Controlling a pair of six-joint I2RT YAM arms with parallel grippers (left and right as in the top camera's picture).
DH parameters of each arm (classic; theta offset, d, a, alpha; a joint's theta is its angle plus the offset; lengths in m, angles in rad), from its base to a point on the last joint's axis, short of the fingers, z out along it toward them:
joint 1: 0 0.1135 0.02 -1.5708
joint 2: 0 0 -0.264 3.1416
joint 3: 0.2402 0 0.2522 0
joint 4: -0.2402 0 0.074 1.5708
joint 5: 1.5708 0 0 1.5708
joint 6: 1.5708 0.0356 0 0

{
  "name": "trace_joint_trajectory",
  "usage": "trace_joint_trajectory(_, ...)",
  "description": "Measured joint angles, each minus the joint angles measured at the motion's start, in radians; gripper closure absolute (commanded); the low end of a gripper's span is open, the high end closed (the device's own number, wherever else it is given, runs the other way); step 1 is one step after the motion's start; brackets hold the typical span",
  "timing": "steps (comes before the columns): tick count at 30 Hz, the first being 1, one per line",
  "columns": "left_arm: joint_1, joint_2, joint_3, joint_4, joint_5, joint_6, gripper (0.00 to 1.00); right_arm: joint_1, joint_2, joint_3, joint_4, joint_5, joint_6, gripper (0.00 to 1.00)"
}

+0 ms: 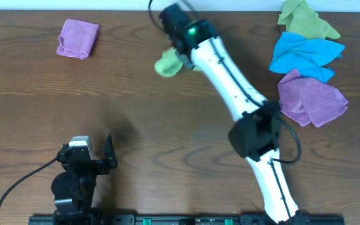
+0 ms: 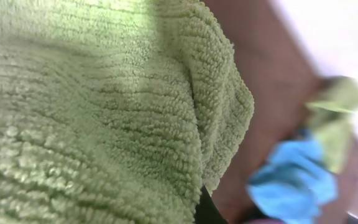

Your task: Fold the cloth

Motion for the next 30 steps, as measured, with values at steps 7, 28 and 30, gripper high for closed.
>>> trace_joint_trajectory(7, 0.000, 0.000, 0.000, 0.000, 0.000, 0.000, 0.04, -0.058, -0.108, 0.024, -0.050, -0.135, -0.053, 0.01)
trace_joint_trajectory(28, 0.000, 0.000, 0.000, 0.000, 0.000, 0.000, 0.05, -0.225, -0.107, -0.389, -0.082, -0.358, -0.077, 0.29)
trace_joint_trajectory(30, 0.000, 0.000, 0.000, 0.000, 0.000, 0.000, 0.04, -0.278, -0.107, -0.401, -0.079, -0.398, -0.072, 0.32)
